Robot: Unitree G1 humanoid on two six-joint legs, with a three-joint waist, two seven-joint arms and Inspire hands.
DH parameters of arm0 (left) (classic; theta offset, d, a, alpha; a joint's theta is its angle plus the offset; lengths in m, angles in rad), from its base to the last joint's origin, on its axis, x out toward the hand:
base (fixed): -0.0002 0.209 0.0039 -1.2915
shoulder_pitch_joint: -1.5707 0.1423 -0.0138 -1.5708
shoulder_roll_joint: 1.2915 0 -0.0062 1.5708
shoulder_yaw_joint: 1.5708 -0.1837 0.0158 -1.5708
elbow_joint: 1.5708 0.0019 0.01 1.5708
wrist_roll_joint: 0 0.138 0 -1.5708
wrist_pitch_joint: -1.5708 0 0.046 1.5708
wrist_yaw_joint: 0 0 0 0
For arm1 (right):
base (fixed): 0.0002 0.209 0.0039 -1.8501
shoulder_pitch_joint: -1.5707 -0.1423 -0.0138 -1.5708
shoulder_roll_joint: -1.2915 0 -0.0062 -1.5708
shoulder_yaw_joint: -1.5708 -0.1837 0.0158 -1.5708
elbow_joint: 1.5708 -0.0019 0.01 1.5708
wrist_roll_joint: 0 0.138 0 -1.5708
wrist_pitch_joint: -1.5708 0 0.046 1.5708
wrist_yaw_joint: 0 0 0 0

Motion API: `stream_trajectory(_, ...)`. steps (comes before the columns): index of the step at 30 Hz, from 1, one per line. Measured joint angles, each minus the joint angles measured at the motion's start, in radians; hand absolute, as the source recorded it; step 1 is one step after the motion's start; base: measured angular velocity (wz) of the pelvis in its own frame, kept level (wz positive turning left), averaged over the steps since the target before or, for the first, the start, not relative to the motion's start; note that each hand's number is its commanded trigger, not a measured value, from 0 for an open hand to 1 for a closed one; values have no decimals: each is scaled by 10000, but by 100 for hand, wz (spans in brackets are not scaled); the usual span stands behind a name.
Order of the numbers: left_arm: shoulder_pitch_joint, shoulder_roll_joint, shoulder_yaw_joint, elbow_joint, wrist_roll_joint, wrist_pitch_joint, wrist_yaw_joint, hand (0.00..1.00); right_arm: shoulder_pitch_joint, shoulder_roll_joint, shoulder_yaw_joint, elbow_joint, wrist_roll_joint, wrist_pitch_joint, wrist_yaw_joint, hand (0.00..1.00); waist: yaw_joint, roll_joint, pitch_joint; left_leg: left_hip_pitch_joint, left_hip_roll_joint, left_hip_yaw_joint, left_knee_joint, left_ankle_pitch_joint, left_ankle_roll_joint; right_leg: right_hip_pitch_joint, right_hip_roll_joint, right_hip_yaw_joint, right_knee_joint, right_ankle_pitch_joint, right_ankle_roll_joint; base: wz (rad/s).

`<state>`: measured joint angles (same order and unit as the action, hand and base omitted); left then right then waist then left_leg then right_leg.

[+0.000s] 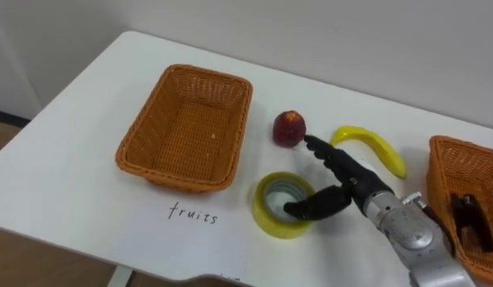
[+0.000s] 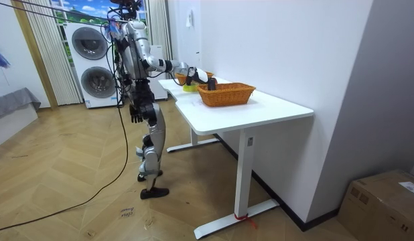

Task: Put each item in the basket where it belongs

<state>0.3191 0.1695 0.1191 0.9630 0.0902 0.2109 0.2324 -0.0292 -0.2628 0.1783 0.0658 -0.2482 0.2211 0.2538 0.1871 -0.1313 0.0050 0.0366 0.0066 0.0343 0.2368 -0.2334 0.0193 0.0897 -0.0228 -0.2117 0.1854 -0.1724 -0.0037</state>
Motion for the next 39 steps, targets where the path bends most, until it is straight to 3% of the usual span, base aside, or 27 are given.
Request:
stream_trajectory(5,-31,81,252,15,-2,-21,-67,0,-316,-103,94,-10,-793,181,702,0,163,-298,-39,-71,-14,-112,3,9,-6,-17,-1,-115,0,-1,1,8)
stream_trajectory(8,-55,80,393,15,-9,-19,-93,0,-429,-197,141,-16,-1245,222,1094,0,398,-392,-17,-55,-22,-139,6,10,2,-2,-11,-116,-1,-1,1,1)
stream_trajectory(20,-168,138,676,98,-13,-26,-108,0,-645,-222,351,-141,-1523,642,2234,0,474,-476,27,-86,-28,-134,9,17,5,-3,-22,-169,4,-2,2,1)
stream_trajectory(39,-421,231,1117,695,-170,-115,-96,0,-645,-236,351,-213,-1718,656,2849,0,631,-543,16,-66,-28,-164,6,24,11,24,-25,-176,-1,-1,2,0)
